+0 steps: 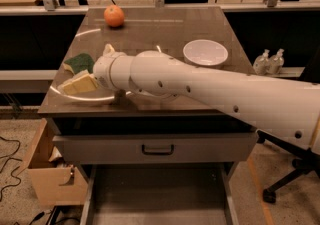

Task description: Place sponge into middle drawer

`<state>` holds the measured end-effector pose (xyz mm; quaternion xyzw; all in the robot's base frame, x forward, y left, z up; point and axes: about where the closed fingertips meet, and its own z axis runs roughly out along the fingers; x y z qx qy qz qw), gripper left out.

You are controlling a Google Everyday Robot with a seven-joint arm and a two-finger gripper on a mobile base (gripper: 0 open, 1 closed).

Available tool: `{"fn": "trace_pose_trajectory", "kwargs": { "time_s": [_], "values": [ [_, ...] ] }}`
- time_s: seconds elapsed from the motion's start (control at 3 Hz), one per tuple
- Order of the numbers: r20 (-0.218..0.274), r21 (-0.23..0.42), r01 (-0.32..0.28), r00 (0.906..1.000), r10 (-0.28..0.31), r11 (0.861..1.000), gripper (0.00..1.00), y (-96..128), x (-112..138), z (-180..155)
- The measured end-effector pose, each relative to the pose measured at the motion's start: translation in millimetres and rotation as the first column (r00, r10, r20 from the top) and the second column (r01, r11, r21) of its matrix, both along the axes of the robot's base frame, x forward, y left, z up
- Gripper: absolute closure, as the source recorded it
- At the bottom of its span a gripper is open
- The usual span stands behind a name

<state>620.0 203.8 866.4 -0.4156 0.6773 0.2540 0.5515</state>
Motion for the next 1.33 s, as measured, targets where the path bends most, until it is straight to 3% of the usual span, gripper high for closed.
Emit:
{"fn": "trace_pose_trajectory", "kwargs": {
  "time_s": [0.67, 1.33],
  "values": [
    [-0.047, 0.044, -0.007, 0.9988, 0.009, 0.999, 0.00, 20, 9, -27],
    [-0.064, 0.083, -0.017, 0.9977, 0.022, 0.996, 0.40, 33, 9, -38]
  ]
}}
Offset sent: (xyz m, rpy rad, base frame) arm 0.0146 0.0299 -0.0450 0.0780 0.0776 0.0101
